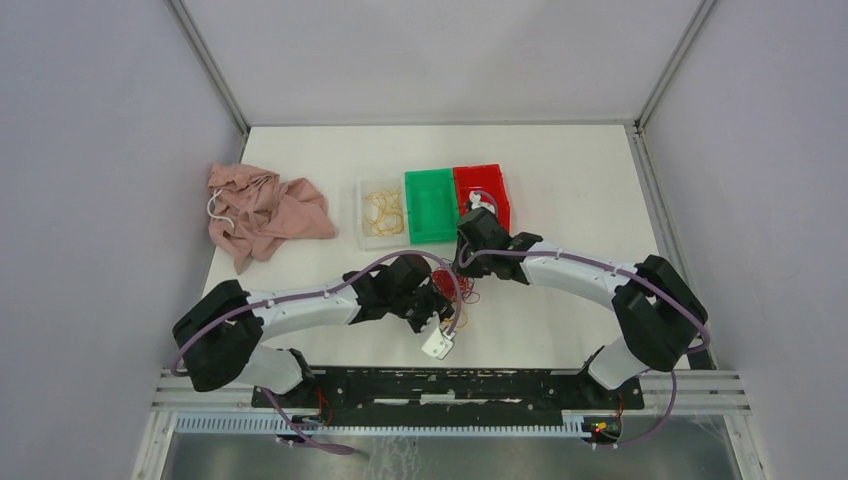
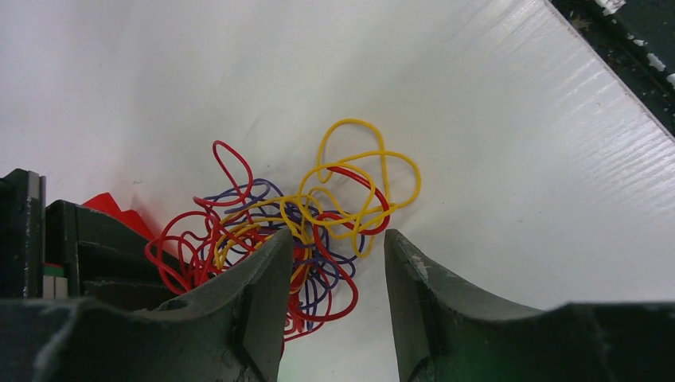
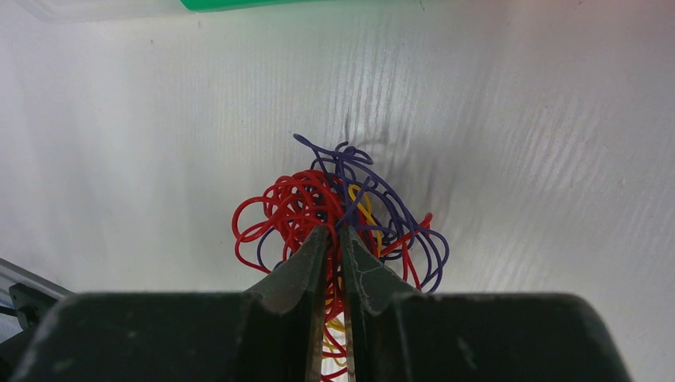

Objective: Untangle the cables

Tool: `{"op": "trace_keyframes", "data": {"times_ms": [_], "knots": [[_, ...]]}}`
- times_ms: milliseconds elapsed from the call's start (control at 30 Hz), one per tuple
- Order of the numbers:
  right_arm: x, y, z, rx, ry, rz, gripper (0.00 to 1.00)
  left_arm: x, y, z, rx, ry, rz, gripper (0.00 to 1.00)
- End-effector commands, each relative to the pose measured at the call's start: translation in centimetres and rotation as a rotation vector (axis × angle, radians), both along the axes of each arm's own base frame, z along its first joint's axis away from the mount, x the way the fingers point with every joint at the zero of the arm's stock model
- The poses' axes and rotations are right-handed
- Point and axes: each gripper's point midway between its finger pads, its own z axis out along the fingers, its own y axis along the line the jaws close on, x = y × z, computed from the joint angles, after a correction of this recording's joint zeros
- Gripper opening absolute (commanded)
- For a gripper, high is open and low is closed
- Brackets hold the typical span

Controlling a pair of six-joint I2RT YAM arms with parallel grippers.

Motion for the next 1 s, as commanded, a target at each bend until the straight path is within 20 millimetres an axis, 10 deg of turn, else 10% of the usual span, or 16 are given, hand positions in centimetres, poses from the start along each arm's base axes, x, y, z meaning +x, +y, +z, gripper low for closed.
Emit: {"op": "trace_keyframes", "data": {"times_ms": [0, 667, 967], "knots": [[0.7, 0.3, 1.8, 0.055, -0.048, -0.017, 0.17, 1.7, -1.6, 1.1, -0.017, -0.078, -0.011, 0.51], [1.2, -0.6, 2.1, 0.069, -0.05, -0.051, 0.15, 0.6, -0.6, -0.7, 0.034, -0.069, -0.034, 0.04], [1.5, -1.6, 1.5, 0.023, -0.055, -0.058, 0.15, 0.0, 0.2, 4.2, -0.03, -0.06, 0.042, 0.03]]}}
